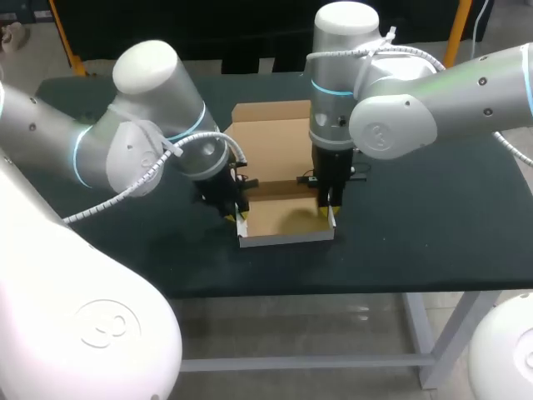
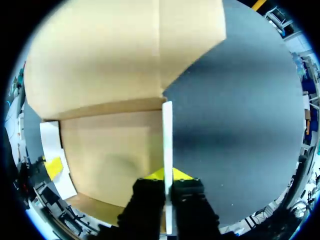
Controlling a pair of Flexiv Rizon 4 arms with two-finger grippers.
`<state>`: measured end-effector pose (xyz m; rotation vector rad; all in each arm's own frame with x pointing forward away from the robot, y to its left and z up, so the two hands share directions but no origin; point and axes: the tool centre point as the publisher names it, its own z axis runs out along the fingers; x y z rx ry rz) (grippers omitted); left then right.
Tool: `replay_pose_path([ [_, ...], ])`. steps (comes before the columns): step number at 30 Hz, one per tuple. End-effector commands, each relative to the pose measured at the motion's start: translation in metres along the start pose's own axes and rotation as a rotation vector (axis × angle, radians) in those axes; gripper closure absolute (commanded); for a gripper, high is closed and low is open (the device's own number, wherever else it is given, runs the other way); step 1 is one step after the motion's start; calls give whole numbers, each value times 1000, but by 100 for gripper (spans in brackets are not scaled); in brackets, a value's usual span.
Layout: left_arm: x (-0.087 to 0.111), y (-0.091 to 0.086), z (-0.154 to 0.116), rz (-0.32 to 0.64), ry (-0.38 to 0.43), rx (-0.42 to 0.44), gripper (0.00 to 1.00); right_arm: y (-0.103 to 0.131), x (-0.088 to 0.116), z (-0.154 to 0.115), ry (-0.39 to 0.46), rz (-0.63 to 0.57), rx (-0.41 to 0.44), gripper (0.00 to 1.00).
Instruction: Assemble the packaging by folding the flat box into shape, placing the metal phone stand inside, and closing the box properly
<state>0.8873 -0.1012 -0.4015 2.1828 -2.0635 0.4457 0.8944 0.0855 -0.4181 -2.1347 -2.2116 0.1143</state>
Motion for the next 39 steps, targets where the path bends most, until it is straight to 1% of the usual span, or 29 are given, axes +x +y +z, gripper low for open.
replay_pose_path([
  [1,4,0,5,0,-318,9,80,1,1,0,-3,0,3,100],
  [4,3,-1,7,2,-341,11,83,1,1,0,-3,0,3,100],
  [7,2,-1,9,5,-361,11,83,1,1,0,-3,0,3,100],
  [13,1,-2,11,8,-404,19,85,1,1,0,-3,0,3,100],
  [17,0,-1,14,11,-419,17,85,1,1,0,-3,0,3,100],
  [19,-1,-1,15,11,-424,16,90,1,1,0,-3,0,3,100],
  [20,-1,-1,15,10,-428,17,96,1,1,0,-3,0,3,100],
  [21,-2,-1,15,10,-433,16,100,1,1,0,-3,0,3,100],
  [28,-3,0,18,13,-452,19,100,1,1,0,-3,0,3,100],
  [39,-3,2,17,13,-445,34,100,-1,2,-2,-6,-5,-5,100],
])
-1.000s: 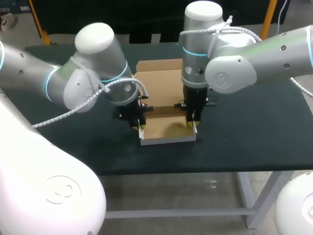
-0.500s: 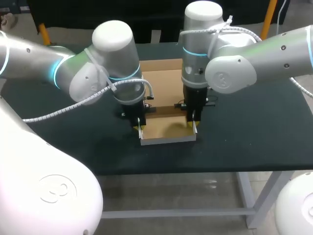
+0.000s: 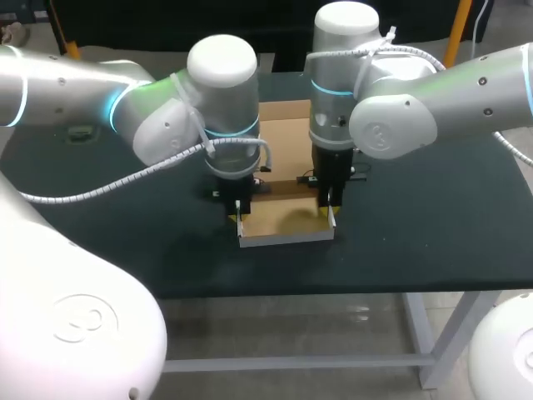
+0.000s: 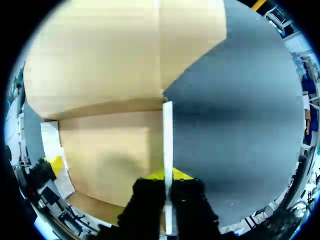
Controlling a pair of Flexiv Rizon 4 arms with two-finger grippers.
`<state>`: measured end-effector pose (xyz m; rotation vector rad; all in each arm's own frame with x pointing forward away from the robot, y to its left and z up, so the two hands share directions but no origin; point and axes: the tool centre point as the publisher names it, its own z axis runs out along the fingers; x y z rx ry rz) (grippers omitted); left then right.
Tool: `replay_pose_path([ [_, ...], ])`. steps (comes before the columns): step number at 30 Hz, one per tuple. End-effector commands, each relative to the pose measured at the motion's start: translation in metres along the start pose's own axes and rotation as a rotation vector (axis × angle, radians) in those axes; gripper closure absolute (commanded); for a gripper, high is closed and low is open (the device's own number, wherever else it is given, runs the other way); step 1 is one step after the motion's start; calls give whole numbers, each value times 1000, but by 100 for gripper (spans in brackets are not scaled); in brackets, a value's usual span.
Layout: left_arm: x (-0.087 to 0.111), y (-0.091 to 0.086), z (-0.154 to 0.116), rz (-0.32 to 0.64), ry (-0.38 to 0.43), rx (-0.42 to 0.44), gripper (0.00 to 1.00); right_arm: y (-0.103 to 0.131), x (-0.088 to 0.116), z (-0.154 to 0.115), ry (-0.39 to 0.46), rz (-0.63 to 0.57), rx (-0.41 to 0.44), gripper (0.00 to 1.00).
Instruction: Assemble the packaging by folding the flat box into shape, placing the metal phone stand inside, and closing the box properly
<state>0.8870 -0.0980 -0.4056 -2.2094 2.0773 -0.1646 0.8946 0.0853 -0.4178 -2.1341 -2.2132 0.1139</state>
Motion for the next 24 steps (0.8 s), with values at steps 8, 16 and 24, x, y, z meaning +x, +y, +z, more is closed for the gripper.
replay_pose_path([
  [8,4,1,8,-1,-158,21,100,-9,2,-13,6,-52,-51,31],
  [16,4,2,6,9,-143,18,100,-20,-6,-25,25,-124,-133,0],
  [24,4,2,5,19,-123,12,100,-31,-14,-37,81,-233,-209,0],
])
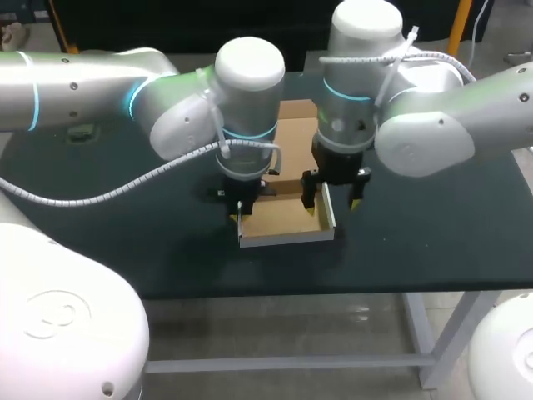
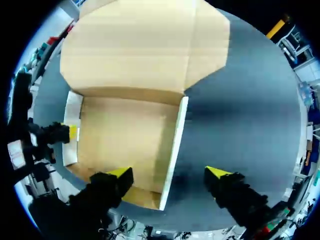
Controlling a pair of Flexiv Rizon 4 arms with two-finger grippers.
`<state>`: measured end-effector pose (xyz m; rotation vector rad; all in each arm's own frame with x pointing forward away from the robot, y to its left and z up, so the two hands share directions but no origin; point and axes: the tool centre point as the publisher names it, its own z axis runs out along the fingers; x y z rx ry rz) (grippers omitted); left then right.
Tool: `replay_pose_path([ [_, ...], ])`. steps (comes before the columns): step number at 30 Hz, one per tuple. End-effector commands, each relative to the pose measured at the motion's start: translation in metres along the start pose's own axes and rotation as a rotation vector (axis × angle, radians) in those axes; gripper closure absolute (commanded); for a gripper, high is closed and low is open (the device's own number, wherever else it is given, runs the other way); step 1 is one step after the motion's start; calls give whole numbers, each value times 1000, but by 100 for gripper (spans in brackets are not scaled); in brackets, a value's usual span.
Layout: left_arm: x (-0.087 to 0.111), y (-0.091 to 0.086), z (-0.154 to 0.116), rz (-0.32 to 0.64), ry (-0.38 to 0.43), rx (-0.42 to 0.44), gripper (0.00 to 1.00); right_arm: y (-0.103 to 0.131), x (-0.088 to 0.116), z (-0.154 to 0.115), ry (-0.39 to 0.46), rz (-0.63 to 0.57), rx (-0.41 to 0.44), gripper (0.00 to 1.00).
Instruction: Assemble the packaging by folding the flat box into shape, placing the metal phone stand inside, and closing the box properly
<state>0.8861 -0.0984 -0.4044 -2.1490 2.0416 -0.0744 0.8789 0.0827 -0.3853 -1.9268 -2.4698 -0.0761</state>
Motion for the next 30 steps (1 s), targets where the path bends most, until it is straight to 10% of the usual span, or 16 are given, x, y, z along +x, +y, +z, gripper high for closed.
replay_pose_path([
  [1,4,1,5,3,-29,-1,100,-15,-10,-10,49,-35,-97,0],
  [11,3,1,2,18,-5,-3,100,-36,-29,-29,204,-385,-245,0],
  [26,2,1,-3,38,17,5,100,-36,-29,-29,204,-385,-245,0],
  [30,2,1,-3,57,23,1,100,-49,-35,-41,208,-497,-355,0],
])
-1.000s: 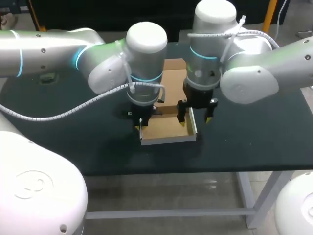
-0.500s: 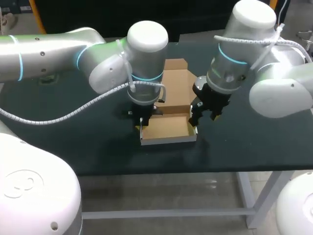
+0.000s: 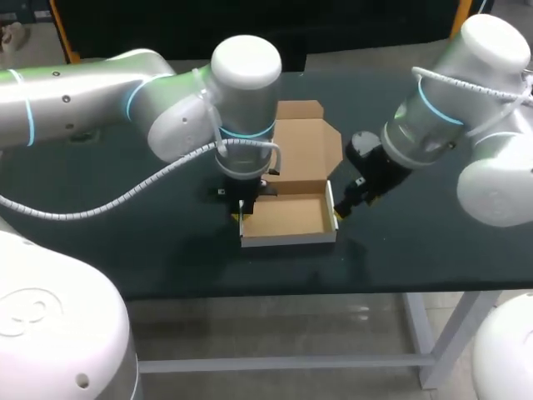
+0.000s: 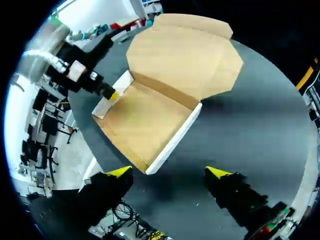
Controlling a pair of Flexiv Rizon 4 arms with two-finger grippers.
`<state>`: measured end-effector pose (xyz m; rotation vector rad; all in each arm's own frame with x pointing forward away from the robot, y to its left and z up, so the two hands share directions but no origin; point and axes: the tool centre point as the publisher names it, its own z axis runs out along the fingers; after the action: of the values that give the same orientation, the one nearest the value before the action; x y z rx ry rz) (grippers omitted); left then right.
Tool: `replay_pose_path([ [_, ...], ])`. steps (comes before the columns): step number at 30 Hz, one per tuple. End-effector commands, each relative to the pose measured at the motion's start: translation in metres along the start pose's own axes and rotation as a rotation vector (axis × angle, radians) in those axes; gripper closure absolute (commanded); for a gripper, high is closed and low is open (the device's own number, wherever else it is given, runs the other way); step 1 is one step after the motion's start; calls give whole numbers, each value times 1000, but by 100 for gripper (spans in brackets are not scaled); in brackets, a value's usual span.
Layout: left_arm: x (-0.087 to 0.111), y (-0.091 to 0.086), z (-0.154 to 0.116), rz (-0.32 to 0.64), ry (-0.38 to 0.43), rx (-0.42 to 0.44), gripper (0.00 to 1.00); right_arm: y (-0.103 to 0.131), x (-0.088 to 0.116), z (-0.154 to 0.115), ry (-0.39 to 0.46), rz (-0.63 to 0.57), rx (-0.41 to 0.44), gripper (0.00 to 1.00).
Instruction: Assemble the packaging by folding the flat box into shape, placing the metal phone stand inside, and closing the box properly
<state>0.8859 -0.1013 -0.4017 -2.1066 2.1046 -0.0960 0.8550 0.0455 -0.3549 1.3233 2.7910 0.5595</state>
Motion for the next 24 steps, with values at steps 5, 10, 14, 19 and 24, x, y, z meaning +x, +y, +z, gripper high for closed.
replay_pose_path([
  [5,-2,2,0,23,1,0,100,-34,-1,-33,78,-254,-206,0],
  [10,-3,2,-1,37,-7,1,100,-46,-4,-45,87,-359,-257,0],
  [14,-5,3,-2,48,-11,5,100,-53,-4,-51,108,-441,-301,0],
  [19,-7,3,-3,68,-19,12,100,-63,-7,-56,138,-528,-340,0],
  [24,-10,2,-4,74,-23,14,100,-68,-8,-60,145,-575,-356,0],
])
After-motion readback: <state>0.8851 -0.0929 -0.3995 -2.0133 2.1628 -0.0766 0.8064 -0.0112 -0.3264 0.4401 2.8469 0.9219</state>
